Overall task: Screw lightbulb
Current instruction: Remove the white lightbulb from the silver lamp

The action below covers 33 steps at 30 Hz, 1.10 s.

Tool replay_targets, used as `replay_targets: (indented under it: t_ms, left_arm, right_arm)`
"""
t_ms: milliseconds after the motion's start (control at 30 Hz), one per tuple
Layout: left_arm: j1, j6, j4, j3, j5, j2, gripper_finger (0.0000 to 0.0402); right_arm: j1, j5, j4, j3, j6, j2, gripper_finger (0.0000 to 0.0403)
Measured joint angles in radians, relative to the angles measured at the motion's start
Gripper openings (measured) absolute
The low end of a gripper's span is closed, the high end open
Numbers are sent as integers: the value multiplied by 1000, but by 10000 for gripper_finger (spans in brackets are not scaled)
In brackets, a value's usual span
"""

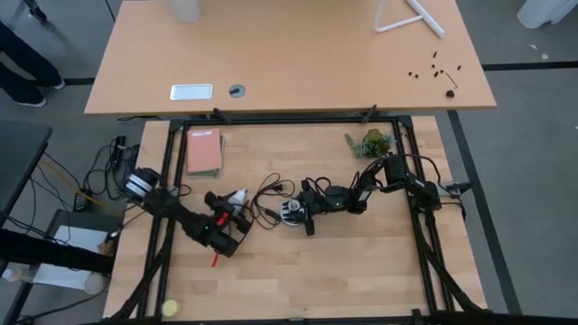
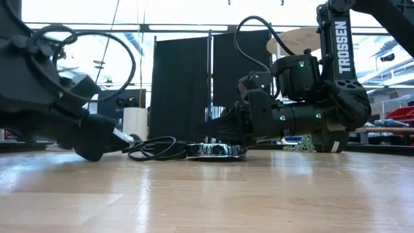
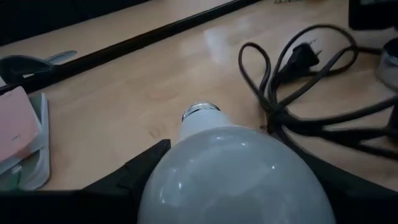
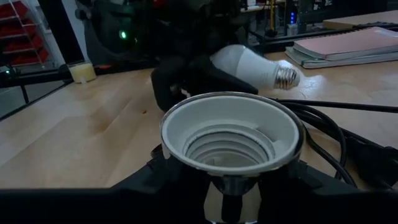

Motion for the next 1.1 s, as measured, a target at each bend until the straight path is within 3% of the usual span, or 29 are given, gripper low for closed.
replay_targets:
  t_ms: [167, 433, 700, 833, 1100]
  left_arm:
    - [3, -32, 83, -1, -24, 80, 265]
    - [8, -45, 106, -1, 21, 96, 269]
    - [8, -34, 146, 1, 64, 96, 344]
    - [8, -29, 123, 1, 94, 74, 366]
    - [8, 35, -19, -2, 189, -63, 369]
  right_arm:
    - [0, 0, 0, 0, -2, 0, 182]
    - [0, -1, 0, 0, -4, 0, 182]
    - [0, -2, 0, 0, -3, 0, 182]
    - [0, -4, 0, 0, -3, 0, 182]
    - [0, -6, -1, 0, -3, 0, 182]
